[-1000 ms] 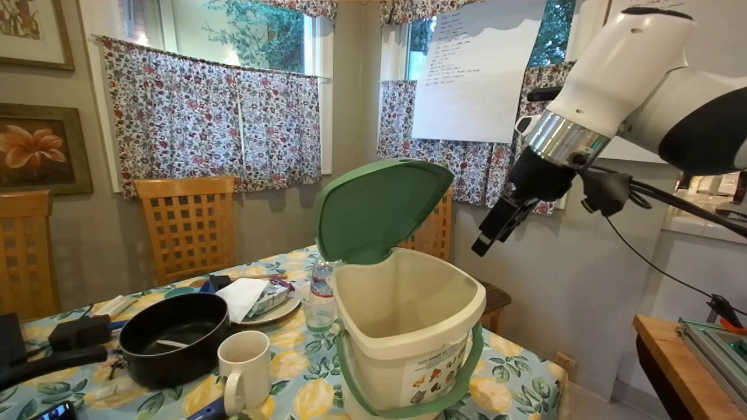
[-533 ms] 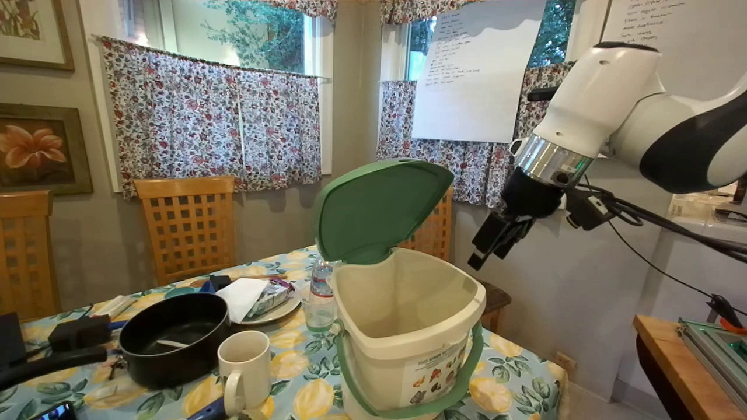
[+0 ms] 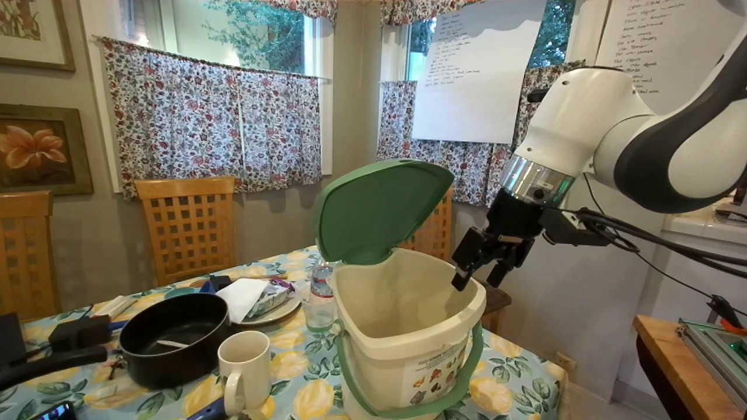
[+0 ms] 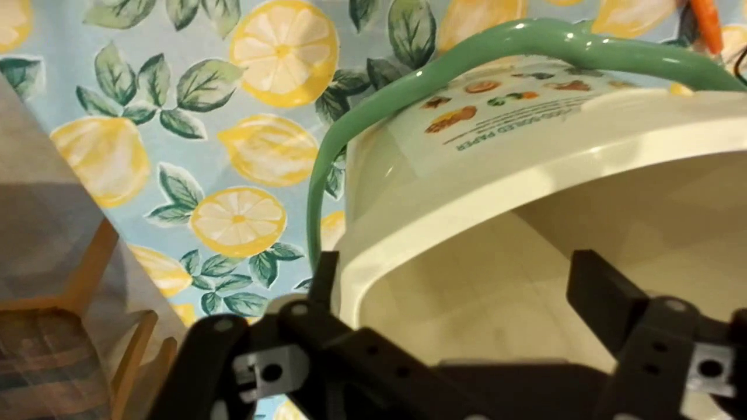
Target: Open the trash can and rotate it 90 degrees counterclockwise
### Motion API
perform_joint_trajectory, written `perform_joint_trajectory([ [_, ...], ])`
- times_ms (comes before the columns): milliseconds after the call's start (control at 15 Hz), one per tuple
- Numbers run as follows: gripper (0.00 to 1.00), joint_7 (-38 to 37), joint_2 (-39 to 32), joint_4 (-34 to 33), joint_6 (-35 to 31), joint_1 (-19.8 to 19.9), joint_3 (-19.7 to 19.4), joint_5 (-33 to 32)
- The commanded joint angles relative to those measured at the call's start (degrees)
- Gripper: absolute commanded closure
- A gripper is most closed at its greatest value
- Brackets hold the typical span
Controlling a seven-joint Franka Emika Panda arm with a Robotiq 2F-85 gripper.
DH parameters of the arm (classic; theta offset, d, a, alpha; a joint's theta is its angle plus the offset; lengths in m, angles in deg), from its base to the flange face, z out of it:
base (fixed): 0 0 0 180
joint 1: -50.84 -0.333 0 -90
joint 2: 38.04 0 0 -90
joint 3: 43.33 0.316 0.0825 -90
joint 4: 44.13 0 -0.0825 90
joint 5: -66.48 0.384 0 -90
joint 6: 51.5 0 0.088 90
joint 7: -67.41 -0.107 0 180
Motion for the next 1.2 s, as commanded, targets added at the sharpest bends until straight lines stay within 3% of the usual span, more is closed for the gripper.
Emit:
perform_joint_trajectory([
  [0,0.0,5.44,-2.29,-4.08,3.82,7.46,11.45,13.6],
  [267,0.0,8.29,-6.08,-9.09,8.87,12.84,16.73,20.58],
  [533,0.0,7.77,-8.65,-12.34,15.01,15.65,17.56,18.97],
  [1133,0.0,3.4,-6.04,-11.55,19.62,14.6,17.35,11.06],
])
